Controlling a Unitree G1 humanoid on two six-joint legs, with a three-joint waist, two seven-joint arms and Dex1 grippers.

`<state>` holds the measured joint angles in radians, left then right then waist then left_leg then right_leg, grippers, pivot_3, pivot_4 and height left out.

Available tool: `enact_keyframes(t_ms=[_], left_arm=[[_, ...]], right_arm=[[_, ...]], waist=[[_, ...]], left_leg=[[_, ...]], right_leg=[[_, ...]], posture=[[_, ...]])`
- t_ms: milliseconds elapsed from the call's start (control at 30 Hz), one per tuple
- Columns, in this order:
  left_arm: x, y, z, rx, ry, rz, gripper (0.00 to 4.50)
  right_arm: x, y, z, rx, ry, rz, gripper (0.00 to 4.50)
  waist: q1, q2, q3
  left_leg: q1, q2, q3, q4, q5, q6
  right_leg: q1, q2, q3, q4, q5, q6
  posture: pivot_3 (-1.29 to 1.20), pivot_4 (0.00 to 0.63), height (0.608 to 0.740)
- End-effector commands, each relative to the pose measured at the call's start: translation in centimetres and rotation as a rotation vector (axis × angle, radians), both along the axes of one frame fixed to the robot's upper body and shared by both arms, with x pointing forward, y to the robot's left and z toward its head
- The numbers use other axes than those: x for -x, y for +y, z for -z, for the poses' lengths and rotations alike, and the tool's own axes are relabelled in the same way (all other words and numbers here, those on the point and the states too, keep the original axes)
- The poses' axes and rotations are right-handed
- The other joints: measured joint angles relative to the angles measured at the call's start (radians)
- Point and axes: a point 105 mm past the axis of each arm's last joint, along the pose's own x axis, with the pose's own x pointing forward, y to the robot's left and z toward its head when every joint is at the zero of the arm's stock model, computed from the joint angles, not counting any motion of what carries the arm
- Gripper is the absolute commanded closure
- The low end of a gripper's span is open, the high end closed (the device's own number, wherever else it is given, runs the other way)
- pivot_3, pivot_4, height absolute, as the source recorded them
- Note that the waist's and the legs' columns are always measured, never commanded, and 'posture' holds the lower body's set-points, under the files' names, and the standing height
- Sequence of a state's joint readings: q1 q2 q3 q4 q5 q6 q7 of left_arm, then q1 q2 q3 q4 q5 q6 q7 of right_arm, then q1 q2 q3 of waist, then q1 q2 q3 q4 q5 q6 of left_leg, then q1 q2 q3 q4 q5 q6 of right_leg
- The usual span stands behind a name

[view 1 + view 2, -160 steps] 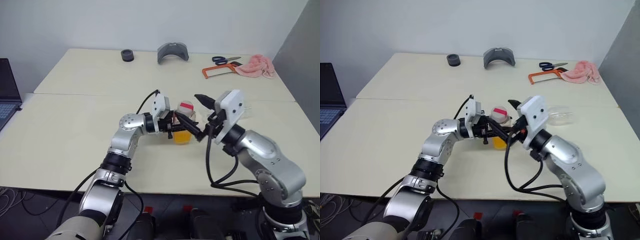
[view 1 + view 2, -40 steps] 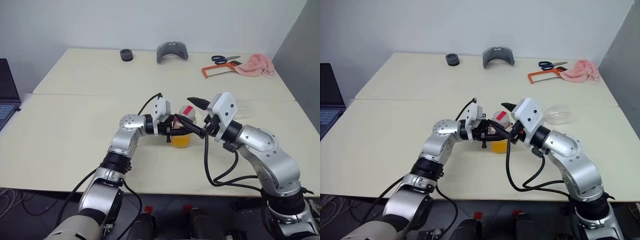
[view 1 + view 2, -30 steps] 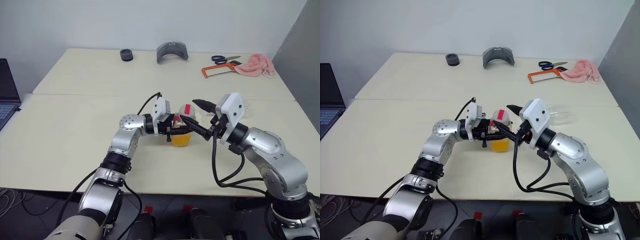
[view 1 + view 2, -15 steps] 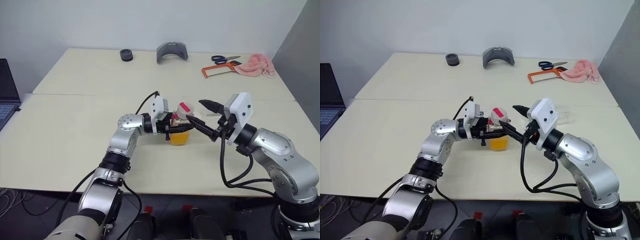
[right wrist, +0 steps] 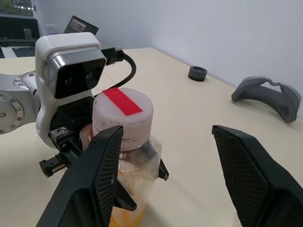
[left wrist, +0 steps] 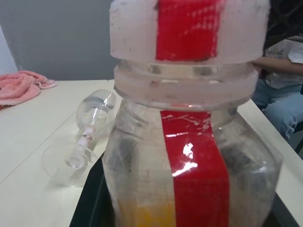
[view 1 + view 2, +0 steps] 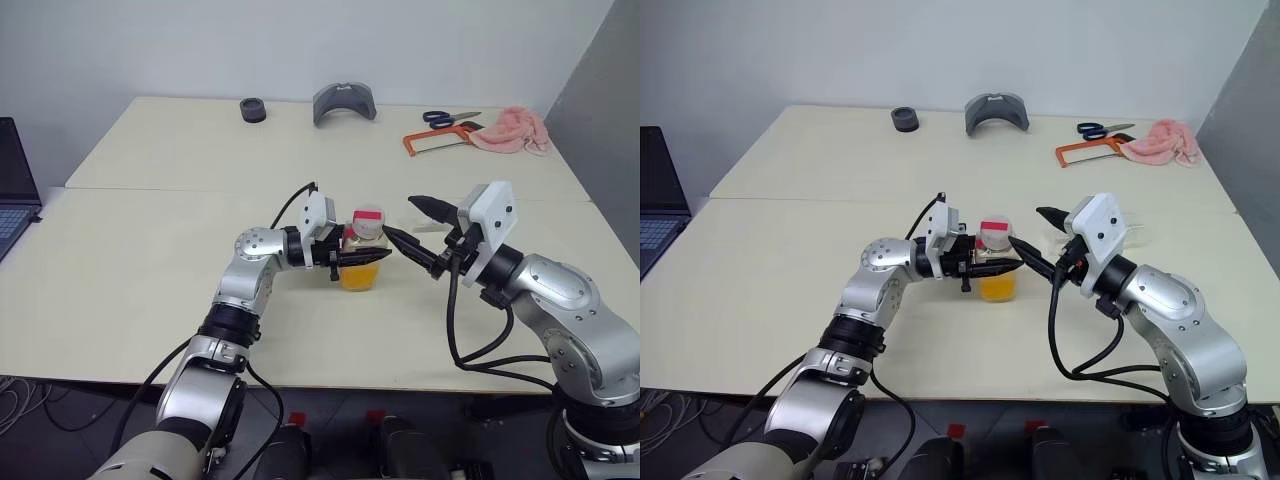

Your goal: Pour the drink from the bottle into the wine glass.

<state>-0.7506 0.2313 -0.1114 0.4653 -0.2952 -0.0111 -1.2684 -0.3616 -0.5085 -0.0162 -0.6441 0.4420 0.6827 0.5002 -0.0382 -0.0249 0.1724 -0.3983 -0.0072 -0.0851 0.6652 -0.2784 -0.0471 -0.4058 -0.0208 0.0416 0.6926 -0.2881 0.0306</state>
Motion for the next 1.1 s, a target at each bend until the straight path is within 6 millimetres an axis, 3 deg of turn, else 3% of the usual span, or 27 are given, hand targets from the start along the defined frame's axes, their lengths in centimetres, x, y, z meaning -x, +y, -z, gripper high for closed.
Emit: enact_keyframes(t_ms=[33,633,1100], left_arm=[[0.6,-0.4,-1.3,0.039,-0.051,0.030,2.89],[0.5,-0.4,-1.4,0.045,-0.056,0.020,2.89],[0.5,-0.3,-1.5,0.051,-0.058,0.022,2.89]], right_arm=[[0.3,-0.3,-0.8,-0.002,-0.045,0.006,1.31],[0.6,-0.1,-0.9,0.009,-0.038,-0.027,1.31],[1.8,-1.4,-0.9,0.042,-0.007,-0.086,1.31]], waist=[[0.000,0.000,0.000],[0.000,0.000,0.000],[0.002,0.000,0.000]], left_leg=[[0.000,0.000,0.000,0.000,0.000,0.000],[0.000,0.000,0.000,0.000,0.000,0.000],[0.000,0.000,0.002,0.000,0.000,0.000]], right_leg=[[0.000,0.000,0.000,0.000,0.000,0.000],[0.000,0.000,0.000,0.000,0.000,0.000],[0.000,0.000,0.000,0.000,0.000,0.000]], posture=[[0.00,0.150,0.740],[0.00,0.150,0.740],[0.00,0.150,0.740]])
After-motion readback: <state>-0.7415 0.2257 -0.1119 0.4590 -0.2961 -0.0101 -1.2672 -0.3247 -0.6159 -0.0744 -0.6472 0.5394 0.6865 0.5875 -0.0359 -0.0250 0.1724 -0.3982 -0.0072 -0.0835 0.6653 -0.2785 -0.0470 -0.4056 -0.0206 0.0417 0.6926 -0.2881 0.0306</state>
